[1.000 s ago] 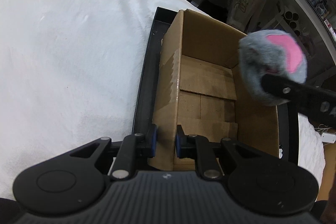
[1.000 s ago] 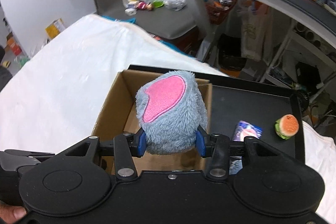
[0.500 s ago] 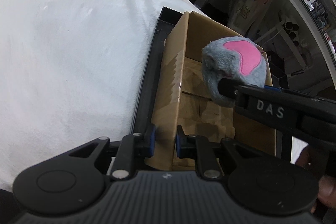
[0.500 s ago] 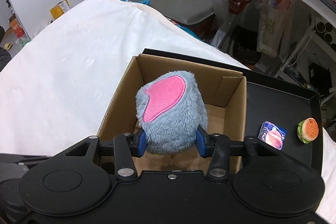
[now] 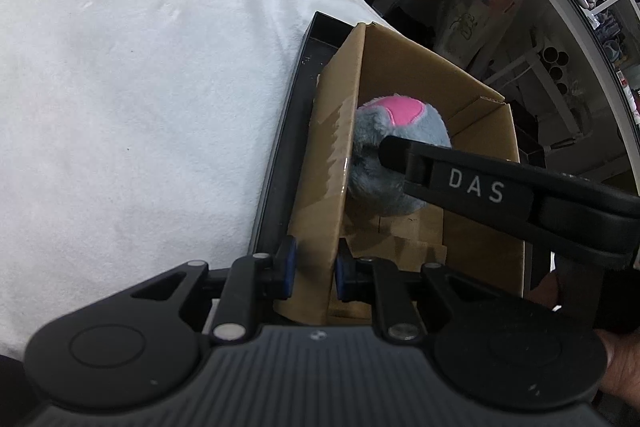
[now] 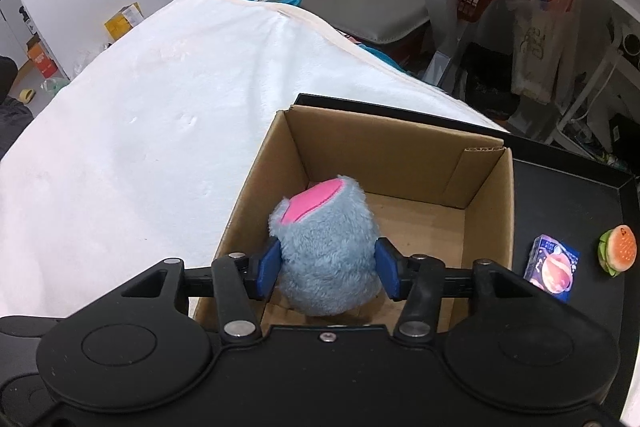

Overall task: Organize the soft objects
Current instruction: 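Carry the grey plush into the cardboard box while the left tool holds the box wall, then open the right tool to drop the plush while the left tool releases the box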

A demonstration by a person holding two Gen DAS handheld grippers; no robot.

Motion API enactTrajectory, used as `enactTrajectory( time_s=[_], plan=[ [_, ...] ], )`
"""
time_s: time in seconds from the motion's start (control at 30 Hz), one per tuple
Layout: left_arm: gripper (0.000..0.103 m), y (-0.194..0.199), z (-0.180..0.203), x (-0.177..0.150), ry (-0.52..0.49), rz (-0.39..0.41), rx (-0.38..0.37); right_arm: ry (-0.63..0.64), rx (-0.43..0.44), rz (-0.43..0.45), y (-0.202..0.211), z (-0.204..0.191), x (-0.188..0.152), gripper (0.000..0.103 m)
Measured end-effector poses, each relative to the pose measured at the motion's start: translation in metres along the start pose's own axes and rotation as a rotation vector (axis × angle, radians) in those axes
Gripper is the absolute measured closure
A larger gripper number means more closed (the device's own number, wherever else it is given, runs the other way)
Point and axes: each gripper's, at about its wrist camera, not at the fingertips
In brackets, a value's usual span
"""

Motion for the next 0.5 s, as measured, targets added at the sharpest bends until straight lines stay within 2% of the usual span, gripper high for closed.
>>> enactTrajectory(
  time_s=[0.3, 0.5],
  plan=[
    [0.086, 0.002, 0.007, -0.001, -0.019, 0.010, 0.038, -0.024, 0.024, 0.054, 0.030, 0.016, 0.002, 0.052],
    [0.085, 0.003, 0.015, -0.003, -0.033, 0.015, 0.077, -0.048, 0.005, 0.099, 0.056, 0.038, -0.005, 0.053]
  ],
)
Point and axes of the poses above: each gripper's, at about its wrist camera, not at the fingertips, and y roughly against the way its jaws point, z to its right, x to its top, and after that the axes turned 1 degree about -x, right-handed
